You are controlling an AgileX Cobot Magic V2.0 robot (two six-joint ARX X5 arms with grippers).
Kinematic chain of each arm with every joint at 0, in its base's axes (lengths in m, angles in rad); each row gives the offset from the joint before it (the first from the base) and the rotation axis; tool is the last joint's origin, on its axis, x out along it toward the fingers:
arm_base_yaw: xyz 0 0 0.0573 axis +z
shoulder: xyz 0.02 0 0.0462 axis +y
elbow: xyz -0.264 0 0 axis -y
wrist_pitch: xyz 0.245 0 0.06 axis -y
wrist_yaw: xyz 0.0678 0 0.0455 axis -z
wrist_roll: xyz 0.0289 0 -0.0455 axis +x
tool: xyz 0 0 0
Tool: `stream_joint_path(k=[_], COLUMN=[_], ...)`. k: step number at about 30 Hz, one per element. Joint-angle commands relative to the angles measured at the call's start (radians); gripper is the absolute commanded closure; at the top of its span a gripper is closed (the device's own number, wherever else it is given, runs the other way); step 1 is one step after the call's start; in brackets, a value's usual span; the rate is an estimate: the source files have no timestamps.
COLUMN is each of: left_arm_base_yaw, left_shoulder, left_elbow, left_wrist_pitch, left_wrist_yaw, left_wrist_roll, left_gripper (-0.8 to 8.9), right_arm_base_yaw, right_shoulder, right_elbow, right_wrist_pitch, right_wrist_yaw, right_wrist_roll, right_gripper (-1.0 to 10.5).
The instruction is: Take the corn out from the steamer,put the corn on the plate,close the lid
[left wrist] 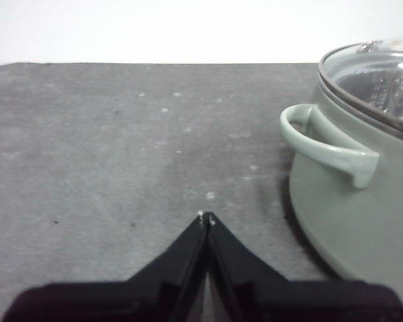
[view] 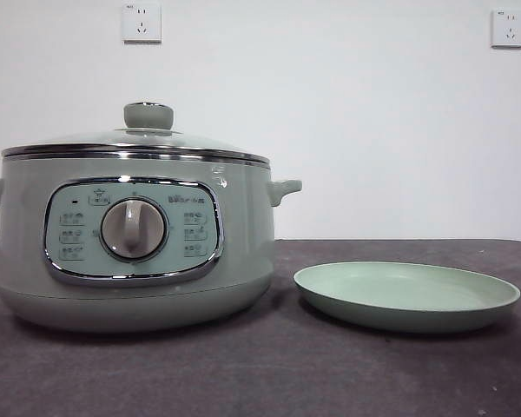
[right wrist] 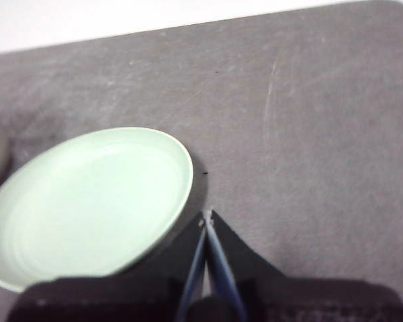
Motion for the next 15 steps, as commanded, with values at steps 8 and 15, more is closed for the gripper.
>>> stream_joint_path(k=[8,15], left_arm_base_yaw=[0.004,0.004], left_shoulder=[-0.003,-0.002], left_elbow=[-0.012,0.007], left_wrist_pitch=[0.021,0.034], left_wrist_yaw=[0.248,0.299], left_wrist_roll=[-0.398,-0.398], left_gripper=[8.17,8.20], right_arm_base_yaw=[0.003,0.003], right_shoulder=[-0.003,0.001], right_elbow=[-0.012,-0.001], right_wrist_pitch=[0.014,0.020], right_wrist_yaw=[0.002,-0.002], right_wrist_roll=[0.507,0.505], right_gripper=[9.5,9.5])
